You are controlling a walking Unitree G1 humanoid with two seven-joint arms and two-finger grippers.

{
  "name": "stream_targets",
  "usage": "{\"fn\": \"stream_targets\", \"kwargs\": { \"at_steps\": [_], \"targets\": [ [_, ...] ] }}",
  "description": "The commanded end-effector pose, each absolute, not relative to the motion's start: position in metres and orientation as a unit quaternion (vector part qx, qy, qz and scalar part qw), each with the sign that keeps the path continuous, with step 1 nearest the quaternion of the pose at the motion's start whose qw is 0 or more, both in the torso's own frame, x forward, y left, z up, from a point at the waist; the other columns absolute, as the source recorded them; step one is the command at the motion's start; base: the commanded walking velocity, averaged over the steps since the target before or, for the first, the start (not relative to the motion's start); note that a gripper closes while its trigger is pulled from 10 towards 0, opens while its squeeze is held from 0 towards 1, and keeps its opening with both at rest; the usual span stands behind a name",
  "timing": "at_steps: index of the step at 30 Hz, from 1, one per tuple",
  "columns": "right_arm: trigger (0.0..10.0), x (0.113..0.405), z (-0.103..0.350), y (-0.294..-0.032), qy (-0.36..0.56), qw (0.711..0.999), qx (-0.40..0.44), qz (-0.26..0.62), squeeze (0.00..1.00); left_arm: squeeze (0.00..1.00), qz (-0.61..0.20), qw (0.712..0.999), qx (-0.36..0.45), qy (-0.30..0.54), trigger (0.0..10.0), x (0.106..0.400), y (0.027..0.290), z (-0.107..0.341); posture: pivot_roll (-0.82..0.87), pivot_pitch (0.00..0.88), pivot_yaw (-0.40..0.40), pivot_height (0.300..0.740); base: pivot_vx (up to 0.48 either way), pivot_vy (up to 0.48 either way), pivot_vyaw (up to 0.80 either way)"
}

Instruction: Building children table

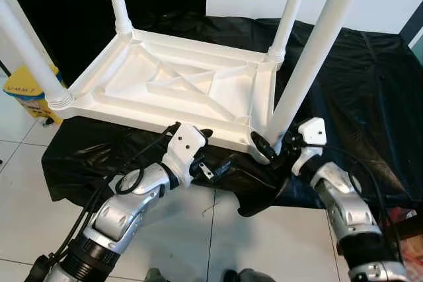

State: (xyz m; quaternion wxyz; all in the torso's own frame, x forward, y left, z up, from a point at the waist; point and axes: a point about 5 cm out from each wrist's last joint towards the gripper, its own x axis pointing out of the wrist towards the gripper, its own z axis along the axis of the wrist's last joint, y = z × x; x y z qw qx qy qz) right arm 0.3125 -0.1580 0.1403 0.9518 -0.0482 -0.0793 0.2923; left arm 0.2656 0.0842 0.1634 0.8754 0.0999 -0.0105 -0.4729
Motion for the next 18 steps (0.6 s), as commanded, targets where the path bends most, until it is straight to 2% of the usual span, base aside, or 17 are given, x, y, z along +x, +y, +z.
{"fn": "stream_targets", "kwargs": {
  "at_steps": [1,9,10,18],
  "targets": [
    [10.0,0.313,0.135,-0.160,-0.068,0.950,-0.047,0.300,0.00,0.00,-0.530,0.842,0.098,0.000,10.0,0.259,0.079,0.162,0.04,0.085,-0.065,0.740,0.000,0.000,0.00],
    [10.0,0.323,0.131,-0.156,-0.052,0.944,-0.052,0.321,0.00,0.00,-0.542,0.834,0.103,-0.001,10.0,0.256,0.077,0.161,0.05,0.075,-0.064,0.740,0.000,0.000,0.00],
    [0.0,0.326,0.130,-0.156,-0.049,0.944,-0.052,0.323,0.00,0.00,-0.546,0.831,0.104,-0.001,10.0,0.255,0.076,0.161,0.05,0.072,-0.067,0.740,0.000,0.000,0.00],
    [0.0,0.332,0.121,-0.163,-0.023,0.957,-0.061,0.284,0.00,0.00,-0.546,0.830,0.109,-0.002,10.0,0.255,0.077,0.161,0.05,0.065,-0.072,0.740,0.000,0.000,0.00]
  ]
}}
